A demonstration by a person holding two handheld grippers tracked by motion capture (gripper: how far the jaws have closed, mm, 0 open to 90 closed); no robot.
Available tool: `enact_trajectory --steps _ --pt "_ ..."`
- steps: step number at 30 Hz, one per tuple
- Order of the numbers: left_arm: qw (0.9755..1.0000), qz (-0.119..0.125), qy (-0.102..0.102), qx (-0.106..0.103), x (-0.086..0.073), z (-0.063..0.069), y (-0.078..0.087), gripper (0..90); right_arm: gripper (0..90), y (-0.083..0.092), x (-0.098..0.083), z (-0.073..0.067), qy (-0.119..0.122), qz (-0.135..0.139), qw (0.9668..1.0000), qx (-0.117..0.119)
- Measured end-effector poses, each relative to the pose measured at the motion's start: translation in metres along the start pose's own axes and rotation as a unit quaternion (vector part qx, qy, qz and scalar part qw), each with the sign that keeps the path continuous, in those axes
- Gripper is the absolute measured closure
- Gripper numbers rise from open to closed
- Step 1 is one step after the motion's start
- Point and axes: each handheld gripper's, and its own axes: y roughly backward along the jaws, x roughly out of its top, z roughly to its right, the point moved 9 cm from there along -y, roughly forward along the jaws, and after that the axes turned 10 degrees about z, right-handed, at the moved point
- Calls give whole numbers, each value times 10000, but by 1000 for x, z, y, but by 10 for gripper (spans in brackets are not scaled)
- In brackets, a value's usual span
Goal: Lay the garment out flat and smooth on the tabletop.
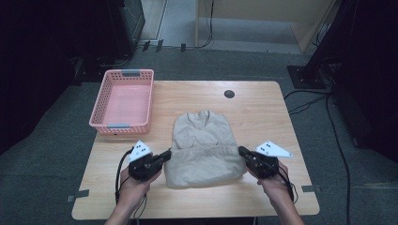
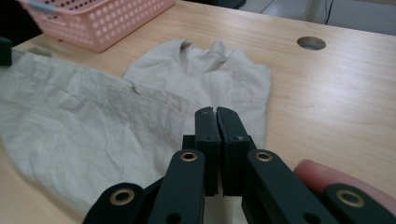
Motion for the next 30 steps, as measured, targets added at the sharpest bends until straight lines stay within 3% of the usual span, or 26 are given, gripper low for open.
enact_trajectory --steps 5,7,9,10,11,13,16,18,20,23,30 --pt "9997 -75 -51 -214 -29 20 22 897 891 31 -28 -11 12 -98 9999 65" --pt "9992 -231 -106 -310 -43 27 27 896 891 39 -41 -16 77 -189 9997 94" --pt "9982 -435 -309 -290 -59 30 28 895 890 45 -55 -21 180 -315 9993 106" --pt "9976 -546 -271 -331 -67 32 28 894 889 48 -63 -23 257 -414 9987 120" --pt "9967 -682 -257 -360 -76 34 27 894 889 49 -72 -25 284 -525 9982 103" --pt "9933 -1022 -475 -266 -96 35 21 893 888 47 -89 -27 278 -783 9964 138" --pt "9900 -1338 -406 -184 -113 34 11 892 881 40 -112 -29 339 -1129 9929 136" --pt "9910 -1300 -280 -147 -111 31 4 890 872 33 -120 -30 423 -1250 9912 105" --pt "9900 -1350 -397 17 -107 28 -2 891 873 27 -121 -29 571 -1251 9905 71" --pt "9899 -1346 -427 147 -102 23 -13 891 881 19 -117 -24 562 -1324 9896 -2" --pt "9898 -1266 -487 438 -88 10 -42 891 889 3 -110 -3 298 -1286 9910 -232"
